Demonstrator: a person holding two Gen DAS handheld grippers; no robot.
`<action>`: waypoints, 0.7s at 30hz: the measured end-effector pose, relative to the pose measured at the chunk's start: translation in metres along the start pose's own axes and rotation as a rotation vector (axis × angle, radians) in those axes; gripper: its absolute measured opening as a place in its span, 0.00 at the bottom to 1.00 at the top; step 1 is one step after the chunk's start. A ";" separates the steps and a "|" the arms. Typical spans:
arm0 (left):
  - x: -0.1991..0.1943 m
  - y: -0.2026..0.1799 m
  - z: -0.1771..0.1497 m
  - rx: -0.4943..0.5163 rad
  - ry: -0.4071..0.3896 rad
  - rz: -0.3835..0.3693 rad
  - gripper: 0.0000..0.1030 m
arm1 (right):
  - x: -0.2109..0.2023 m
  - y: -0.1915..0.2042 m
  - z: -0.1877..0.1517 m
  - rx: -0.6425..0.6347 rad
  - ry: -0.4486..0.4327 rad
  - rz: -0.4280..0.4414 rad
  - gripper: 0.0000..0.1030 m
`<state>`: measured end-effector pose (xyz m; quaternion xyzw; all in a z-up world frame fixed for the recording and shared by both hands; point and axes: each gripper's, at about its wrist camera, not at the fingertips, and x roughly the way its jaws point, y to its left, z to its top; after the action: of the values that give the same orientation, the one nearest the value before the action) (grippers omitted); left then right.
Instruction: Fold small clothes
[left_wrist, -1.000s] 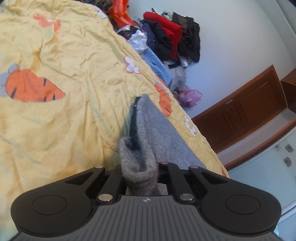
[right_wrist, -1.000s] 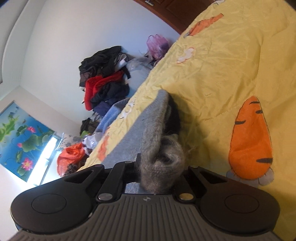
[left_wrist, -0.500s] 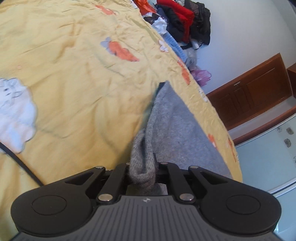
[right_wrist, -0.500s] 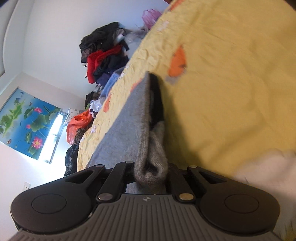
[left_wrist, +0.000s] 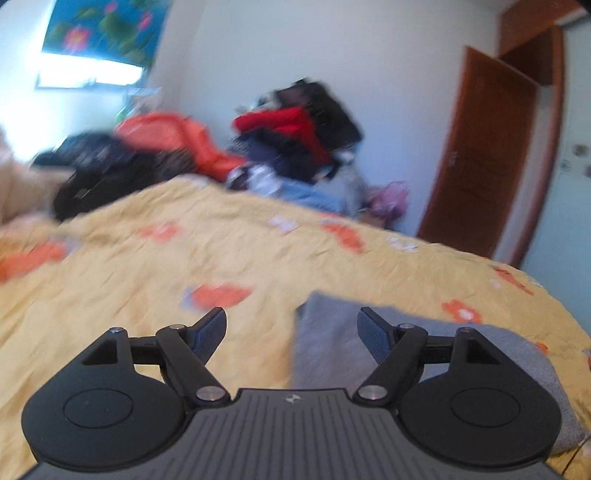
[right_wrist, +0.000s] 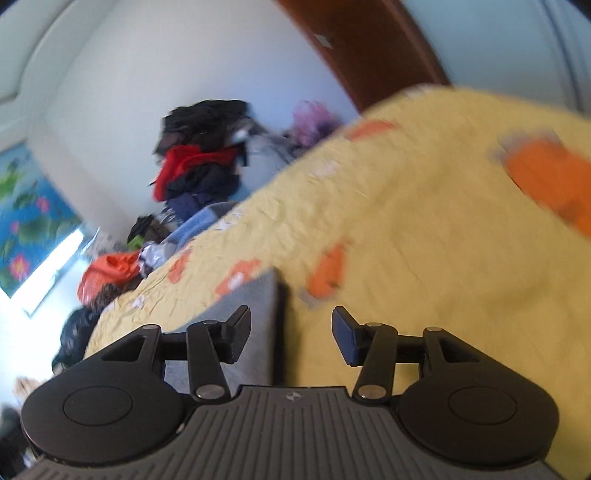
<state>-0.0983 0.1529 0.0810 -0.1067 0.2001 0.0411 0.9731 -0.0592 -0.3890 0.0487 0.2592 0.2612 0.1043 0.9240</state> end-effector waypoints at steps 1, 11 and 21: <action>0.012 -0.018 0.002 0.043 0.000 -0.024 0.76 | 0.012 0.017 0.004 -0.071 0.000 0.014 0.64; 0.174 -0.090 -0.023 0.151 0.222 0.093 0.76 | 0.183 0.078 -0.011 -0.273 0.244 -0.069 0.70; 0.181 -0.074 -0.031 0.175 0.265 0.060 0.85 | 0.178 0.065 -0.015 -0.313 0.166 -0.046 0.73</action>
<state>0.0649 0.0807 -0.0053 -0.0200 0.3326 0.0381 0.9421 0.0787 -0.2692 -0.0034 0.0968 0.3233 0.1435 0.9303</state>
